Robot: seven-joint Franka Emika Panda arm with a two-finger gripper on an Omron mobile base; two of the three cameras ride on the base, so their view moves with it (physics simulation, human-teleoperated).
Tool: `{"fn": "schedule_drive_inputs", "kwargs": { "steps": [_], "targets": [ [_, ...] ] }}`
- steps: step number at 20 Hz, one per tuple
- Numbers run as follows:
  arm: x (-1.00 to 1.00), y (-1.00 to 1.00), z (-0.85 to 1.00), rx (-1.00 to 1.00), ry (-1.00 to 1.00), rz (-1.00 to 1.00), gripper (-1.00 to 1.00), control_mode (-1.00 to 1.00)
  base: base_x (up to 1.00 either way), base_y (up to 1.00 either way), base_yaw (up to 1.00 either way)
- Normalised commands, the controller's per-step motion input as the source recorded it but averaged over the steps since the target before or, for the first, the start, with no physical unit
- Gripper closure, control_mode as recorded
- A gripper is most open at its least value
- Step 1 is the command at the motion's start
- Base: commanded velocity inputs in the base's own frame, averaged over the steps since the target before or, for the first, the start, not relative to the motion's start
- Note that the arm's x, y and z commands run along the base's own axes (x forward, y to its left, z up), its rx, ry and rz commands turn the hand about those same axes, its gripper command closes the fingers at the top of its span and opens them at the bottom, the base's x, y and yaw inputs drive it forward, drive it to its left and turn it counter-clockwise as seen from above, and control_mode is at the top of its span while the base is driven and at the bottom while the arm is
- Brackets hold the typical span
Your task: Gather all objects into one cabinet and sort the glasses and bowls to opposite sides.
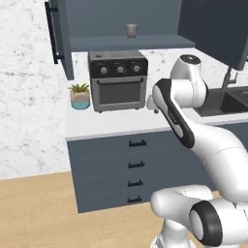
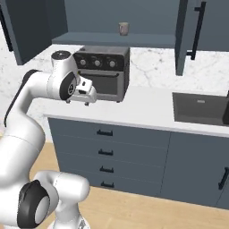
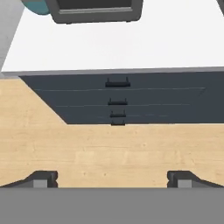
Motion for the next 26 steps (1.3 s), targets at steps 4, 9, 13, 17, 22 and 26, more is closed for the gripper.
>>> {"fn": "schedule_drive_inputs", "kwargs": {
  "steps": [4, 9, 13, 17, 22, 26],
  "targets": [
    [0.0, 0.0, 0.0, 0.0, 0.0, 0.0, -1.0, 1.0, 0.69, 0.31, 0.0],
    [0.0, 0.0, 0.0, 0.0, 0.0, 0.0, -1.0, 1.0, 0.6, 0.26, 0.0],
    [0.0, 0.0, 0.0, 0.0, 0.0, 0.0, -1.0, 1.0, 0.56, 0.23, 0.0],
    [0.0, 0.0, 0.0, 0.0, 0.0, 0.0, -1.0, 1.0, 0.55, 0.26, 0.0],
    [0.0, 0.0, 0.0, 0.0, 0.0, 0.0, -1.0, 1.0, 0.45, 0.3, 0.0],
    [0.0, 0.0, 0.0, 0.0, 0.0, 0.0, -1.0, 1.0, 0.31, 0.24, 0.0]
  ]
}}
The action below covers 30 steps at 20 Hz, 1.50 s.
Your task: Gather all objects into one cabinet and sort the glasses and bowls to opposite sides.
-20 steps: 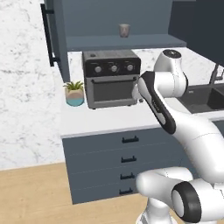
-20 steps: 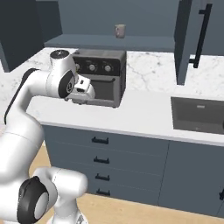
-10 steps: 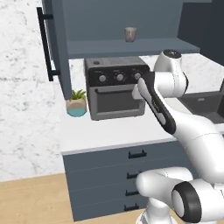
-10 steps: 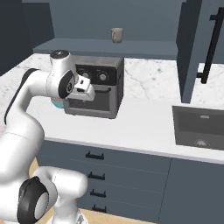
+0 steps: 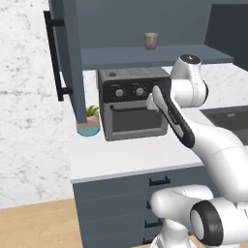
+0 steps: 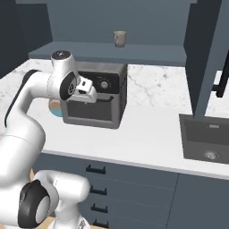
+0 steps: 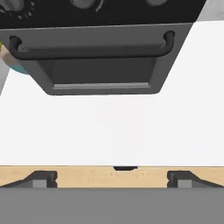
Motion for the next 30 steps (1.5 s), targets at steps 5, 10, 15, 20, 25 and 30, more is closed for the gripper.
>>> {"fn": "schedule_drive_inputs", "kwargs": {
  "steps": [5, 10, 15, 20, 25, 30],
  "targets": [
    [0.0, 0.0, 0.0, 0.0, 0.0, 0.0, -1.0, 1.0, 0.36, 0.2, 0.0],
    [0.0, 0.0, 0.0, 0.0, 0.0, 0.0, -1.0, 1.0, 0.24, 0.15, 0.0],
    [0.0, 0.0, 0.0, 0.0, 0.0, 0.0, -1.0, 1.0, 0.38, 0.15, 0.0],
    [0.0, 0.0, 0.0, 0.0, 0.0, 0.0, -1.0, 1.0, 0.94, 0.12, 0.0],
    [0.0, 0.0, 0.0, 0.0, 0.0, 0.0, -1.0, 1.0, 0.82, 0.06, 0.0],
    [0.0, 0.0, 0.0, 0.0, 0.0, 0.0, -1.0, 1.0, 0.0, 0.01, 0.0]
  ]
}}
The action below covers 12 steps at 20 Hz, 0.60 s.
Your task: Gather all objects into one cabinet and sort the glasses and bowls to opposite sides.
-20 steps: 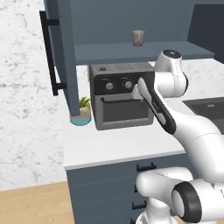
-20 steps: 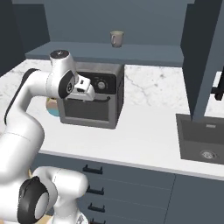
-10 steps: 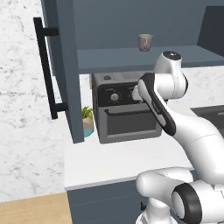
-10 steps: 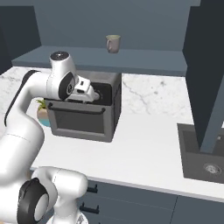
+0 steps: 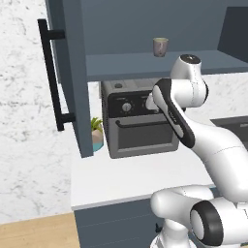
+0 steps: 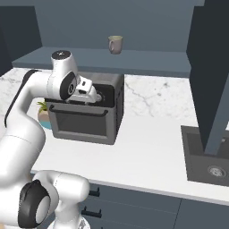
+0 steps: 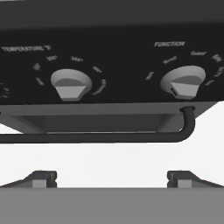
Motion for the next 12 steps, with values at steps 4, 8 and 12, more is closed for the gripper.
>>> {"fn": "schedule_drive_inputs", "kwargs": {
  "steps": [4, 8, 12],
  "targets": [
    [0.0, 0.0, 0.0, 0.0, 0.0, 0.0, -1.0, 1.0, 0.0, 0.01, 0.0],
    [0.0, 0.0, 0.0, 0.0, 0.0, 0.0, -1.0, 1.0, 0.0, 0.13, 0.0],
    [0.0, 0.0, 0.0, 0.0, 0.0, 0.0, -1.0, 1.0, 0.0, 0.07, 0.0]
  ]
}}
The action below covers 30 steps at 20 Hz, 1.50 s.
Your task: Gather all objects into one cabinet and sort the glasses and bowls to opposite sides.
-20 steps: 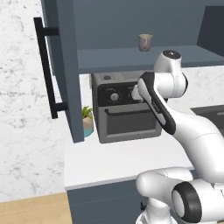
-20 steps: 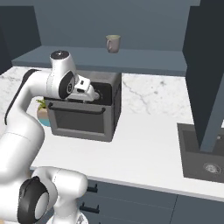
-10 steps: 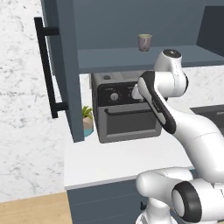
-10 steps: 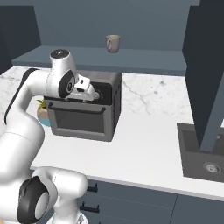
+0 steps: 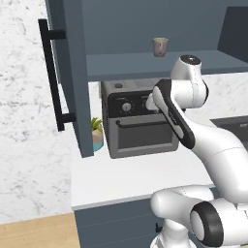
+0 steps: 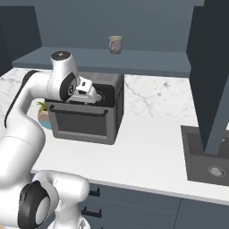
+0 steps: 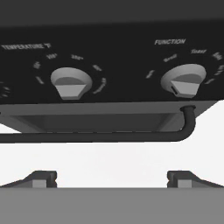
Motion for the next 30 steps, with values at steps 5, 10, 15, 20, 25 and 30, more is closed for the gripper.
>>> {"fn": "schedule_drive_inputs", "kwargs": {
  "steps": [5, 10, 15, 20, 25, 30],
  "targets": [
    [0.0, 0.0, 0.0, 0.0, 0.0, 0.0, -1.0, 1.0, 0.0, 0.01, 0.0],
    [0.0, 0.0, 0.0, 0.0, 0.0, 0.0, -1.0, 1.0, 0.0, 0.0, 0.0],
    [0.0, 0.0, 0.0, 0.0, 0.0, 0.0, -1.0, 1.0, 0.0, 0.02, 0.0],
    [0.0, 0.1, -0.08, 0.09, 0.0, 0.0, -1.0, -1.0, 0.0, 0.0, 0.0],
    [0.0, 0.03, -0.05, 0.09, 0.0, 0.0, -1.0, -1.0, 0.0, 0.0, 0.0],
    [0.0, 0.07, 0.08, 0.0, -0.03, 0.0, -1.0, -1.0, 0.0, 0.0, 0.0]
  ]
}}
